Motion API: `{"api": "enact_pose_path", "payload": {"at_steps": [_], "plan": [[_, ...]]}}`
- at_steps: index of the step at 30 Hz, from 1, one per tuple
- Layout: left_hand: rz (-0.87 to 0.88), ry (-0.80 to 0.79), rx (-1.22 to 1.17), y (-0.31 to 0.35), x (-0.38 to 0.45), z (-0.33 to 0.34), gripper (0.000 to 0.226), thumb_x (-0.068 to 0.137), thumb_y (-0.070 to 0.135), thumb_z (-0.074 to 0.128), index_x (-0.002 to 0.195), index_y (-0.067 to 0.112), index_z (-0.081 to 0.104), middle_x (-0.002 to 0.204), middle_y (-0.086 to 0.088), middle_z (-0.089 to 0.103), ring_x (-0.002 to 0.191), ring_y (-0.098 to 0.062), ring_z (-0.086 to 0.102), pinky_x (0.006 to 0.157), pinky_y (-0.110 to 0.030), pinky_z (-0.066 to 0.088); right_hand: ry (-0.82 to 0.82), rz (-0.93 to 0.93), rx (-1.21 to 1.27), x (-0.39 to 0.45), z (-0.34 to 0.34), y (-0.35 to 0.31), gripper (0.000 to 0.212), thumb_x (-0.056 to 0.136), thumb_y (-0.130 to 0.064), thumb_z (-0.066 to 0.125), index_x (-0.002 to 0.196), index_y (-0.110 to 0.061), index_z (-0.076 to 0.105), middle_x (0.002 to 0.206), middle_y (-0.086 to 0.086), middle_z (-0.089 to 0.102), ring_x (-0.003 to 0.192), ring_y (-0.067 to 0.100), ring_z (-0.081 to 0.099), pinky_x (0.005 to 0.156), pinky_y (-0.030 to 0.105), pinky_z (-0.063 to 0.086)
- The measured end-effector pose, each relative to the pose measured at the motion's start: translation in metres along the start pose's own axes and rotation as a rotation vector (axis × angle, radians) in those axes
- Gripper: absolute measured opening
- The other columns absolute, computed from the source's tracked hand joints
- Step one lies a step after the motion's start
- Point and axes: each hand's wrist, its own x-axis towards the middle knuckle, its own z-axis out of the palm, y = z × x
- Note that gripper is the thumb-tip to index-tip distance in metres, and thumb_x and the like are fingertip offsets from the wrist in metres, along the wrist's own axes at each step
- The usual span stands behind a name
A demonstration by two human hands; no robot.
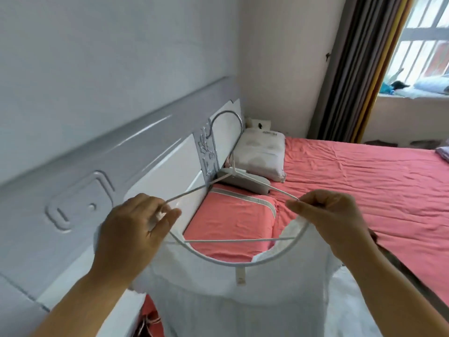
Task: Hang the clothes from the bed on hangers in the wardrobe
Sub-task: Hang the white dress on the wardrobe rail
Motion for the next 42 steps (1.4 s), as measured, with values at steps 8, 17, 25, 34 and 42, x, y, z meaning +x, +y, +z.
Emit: {"api": "enact_pose_path", "payload": {"at_steps": [8,17,25,34,42], "plan": [[-0.203,0.275,0.47,-0.005,-0.065,-0.138,0.05,0.09,0.045,0.04,0.055,0.012,0.05,0.046,-0.002,0.047,0.041,-0.029,0.048,0.042,-0.023,0.024,-0.405,-0.298,0.04,-0.026,0.069,-0.073,0.02,0.068,-0.02,0.081,0.057,-0.023,0.066,0.044,-0.009,0.049,0.04,0.003,0.037,0.041,0.013,0.029],[-0.451,0.52,0.952,0.038,-0.174,-0.253,0.047,0.092,0.04,0.043,0.059,0.01,0.053,0.05,0.0,0.047,0.044,-0.024,0.044,0.052,-0.023,0.026,-1.003,-0.713,0.2,-0.068,0.131,-0.151,0.014,0.063,-0.054,0.073,0.075,-0.05,0.068,0.07,-0.014,0.071,0.067,-0.001,0.065,0.064,0.003,0.044],[-0.657,0.669,1.196,0.126,-0.271,-0.341,0.034,0.096,0.042,0.039,0.088,0.02,0.063,0.073,0.005,0.067,0.065,-0.012,0.056,0.06,-0.027,0.041,-1.239,-1.076,0.421,-0.159,0.173,-0.24,0.033,0.069,-0.078,0.052,0.081,-0.051,0.067,0.07,-0.029,0.067,0.066,-0.012,0.064,0.067,0.01,0.05],[-0.902,0.832,1.372,0.213,-0.328,-0.432,0.041,0.091,0.043,0.038,0.096,0.018,0.069,0.085,0.005,0.068,0.077,-0.01,0.06,0.074,-0.026,0.05,-1.243,-1.272,0.68,-0.281,0.181,-0.338,0.01,0.077,-0.063,0.056,0.081,-0.055,0.06,0.075,-0.036,0.062,0.075,-0.002,0.062,0.066,0.021,0.044],[-1.147,0.796,1.461,0.244,-0.37,-0.518,0.038,0.094,0.044,0.046,0.123,0.022,0.058,0.125,0.01,0.056,0.117,-0.01,0.048,0.088,-0.015,0.033,-1.141,-1.32,0.665,-0.367,0.204,-0.399,0.031,0.073,-0.036,0.065,0.08,-0.064,0.054,0.089,-0.041,0.055,0.068,0.016,0.064,0.066,0.032,0.051]]}}
